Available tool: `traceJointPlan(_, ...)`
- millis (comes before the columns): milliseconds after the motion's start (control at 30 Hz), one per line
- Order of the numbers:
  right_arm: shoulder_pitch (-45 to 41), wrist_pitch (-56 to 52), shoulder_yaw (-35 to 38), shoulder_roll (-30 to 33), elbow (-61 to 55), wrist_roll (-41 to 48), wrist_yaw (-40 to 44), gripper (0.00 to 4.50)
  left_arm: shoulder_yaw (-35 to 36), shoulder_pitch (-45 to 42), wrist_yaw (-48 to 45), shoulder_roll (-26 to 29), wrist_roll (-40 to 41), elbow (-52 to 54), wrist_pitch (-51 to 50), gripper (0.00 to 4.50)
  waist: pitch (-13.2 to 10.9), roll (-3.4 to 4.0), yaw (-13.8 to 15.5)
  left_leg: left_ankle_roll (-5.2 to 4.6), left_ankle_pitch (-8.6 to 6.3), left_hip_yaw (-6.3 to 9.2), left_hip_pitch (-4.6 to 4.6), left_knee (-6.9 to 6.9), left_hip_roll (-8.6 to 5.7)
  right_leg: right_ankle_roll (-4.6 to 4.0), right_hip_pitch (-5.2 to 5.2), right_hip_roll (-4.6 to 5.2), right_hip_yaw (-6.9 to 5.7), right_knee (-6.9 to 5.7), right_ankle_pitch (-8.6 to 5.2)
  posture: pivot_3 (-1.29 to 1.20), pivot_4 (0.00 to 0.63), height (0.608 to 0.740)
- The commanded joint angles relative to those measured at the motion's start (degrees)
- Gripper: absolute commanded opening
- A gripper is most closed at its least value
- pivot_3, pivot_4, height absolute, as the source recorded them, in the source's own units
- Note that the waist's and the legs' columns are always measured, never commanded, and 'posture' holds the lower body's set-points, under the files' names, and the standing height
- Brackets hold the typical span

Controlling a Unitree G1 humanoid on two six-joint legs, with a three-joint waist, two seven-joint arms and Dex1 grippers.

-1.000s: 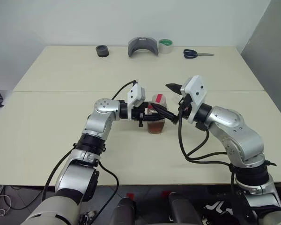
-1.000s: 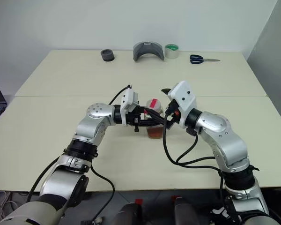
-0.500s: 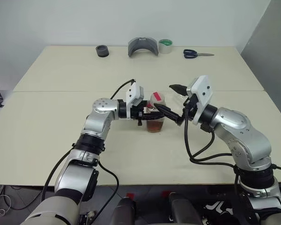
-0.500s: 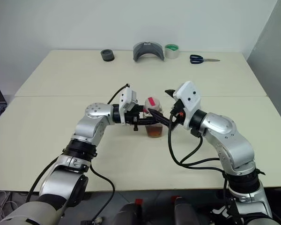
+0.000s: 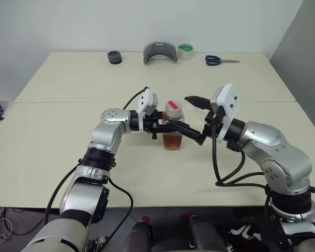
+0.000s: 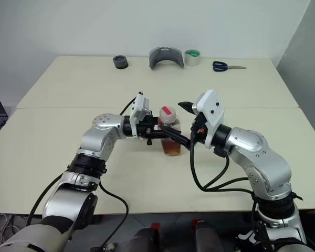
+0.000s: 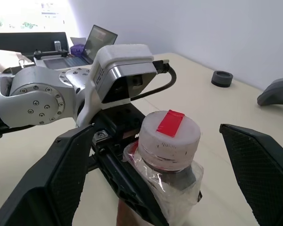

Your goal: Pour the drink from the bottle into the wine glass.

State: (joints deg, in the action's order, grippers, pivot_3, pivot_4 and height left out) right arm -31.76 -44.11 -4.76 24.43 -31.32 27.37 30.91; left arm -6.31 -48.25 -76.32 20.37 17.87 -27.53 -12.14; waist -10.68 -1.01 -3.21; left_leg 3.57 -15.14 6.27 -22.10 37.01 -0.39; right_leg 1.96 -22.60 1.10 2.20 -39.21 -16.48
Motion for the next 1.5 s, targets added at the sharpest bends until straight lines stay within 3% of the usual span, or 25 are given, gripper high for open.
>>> traceJointPlan(33,-2.6,2.2,-1.8,-1.0,0.7,-2.9,-1.9,4.5,0.7,-1.5,-1.1,0.6,0.6,2.0,1.5,1.73,0.0,0.0,0.0,0.0,0.0,0.0,0.0,0.0,0.0,0.0,0.0,0.0,0.0,-0.01,0.0,0.0,0.15,0.74)
traceJointPlan(533,-4.4,4.8,-3.6,-2.9,6.4,-9.1,-3.4,4.5,0.4,-1.3,-1.5,0.8,-0.3,1.1,3.4,1.73,0.0,0.0,0.0,0.0,0.0,-0.01,-0.01,0.0,-0.01,0.0,-0.01,0.02,0.01,0.01,0.0,0.0,0.15,0.74)
traceJointPlan(1500,-1.8,-0.4,1.1,-2.3,2.1,-4.0,-4.4,4.5,-0.1,-0.4,-1.5,1.0,-0.7,2.3,3.3,1.73,0.0,0.0,0.0,0.0,0.0,-0.01,-0.02,0.0,0.0,0.0,-0.01,0.01,0.02,0.0,0.0,0.0,0.15,0.74)
